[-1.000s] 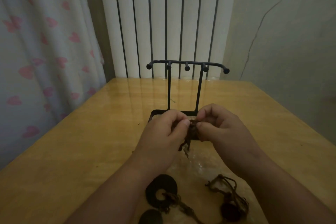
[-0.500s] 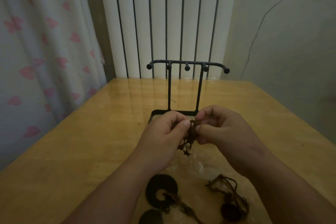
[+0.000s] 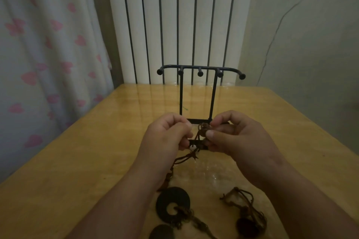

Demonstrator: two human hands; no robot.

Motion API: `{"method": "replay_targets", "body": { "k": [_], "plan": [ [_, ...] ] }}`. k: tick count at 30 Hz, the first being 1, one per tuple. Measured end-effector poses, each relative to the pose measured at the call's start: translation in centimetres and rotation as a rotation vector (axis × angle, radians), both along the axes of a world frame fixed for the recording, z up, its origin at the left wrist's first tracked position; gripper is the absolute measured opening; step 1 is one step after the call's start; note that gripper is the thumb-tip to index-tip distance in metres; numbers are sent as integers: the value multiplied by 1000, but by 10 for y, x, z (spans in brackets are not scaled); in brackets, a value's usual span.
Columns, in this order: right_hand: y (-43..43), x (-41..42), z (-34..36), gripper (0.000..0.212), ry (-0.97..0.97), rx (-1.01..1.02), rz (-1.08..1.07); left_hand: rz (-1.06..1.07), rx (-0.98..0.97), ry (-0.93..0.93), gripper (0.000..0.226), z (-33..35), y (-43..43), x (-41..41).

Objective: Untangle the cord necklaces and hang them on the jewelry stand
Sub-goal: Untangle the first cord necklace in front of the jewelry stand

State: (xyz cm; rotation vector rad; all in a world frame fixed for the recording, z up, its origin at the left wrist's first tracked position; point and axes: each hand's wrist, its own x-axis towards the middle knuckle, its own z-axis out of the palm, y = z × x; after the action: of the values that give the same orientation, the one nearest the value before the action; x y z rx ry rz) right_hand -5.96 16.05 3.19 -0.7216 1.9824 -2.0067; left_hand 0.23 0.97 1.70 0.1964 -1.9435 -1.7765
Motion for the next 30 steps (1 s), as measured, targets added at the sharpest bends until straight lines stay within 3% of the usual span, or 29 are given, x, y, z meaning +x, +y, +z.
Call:
{"method": "replay_targets", "body": {
  "k": [4, 8, 16, 27, 30],
  "plan": [
    [-1, 2, 1, 13, 80, 29, -31, 46, -239, -17, 22, -1, 2, 3],
    [-2, 3, -1, 13, 133, 85, -48, 66, -296, -41, 16, -3, 4, 2],
    [-5, 1, -6, 9, 179, 124, -98, 88, -175, -92, 15, -6, 4, -2],
    [-5, -1, -13, 22, 562, 328, -233, 55, -157, -96, 14, -4, 3, -2],
    [-5, 0, -14, 17, 630, 378, -246, 57, -170, -95, 15, -5, 2, -3]
  ]
}}
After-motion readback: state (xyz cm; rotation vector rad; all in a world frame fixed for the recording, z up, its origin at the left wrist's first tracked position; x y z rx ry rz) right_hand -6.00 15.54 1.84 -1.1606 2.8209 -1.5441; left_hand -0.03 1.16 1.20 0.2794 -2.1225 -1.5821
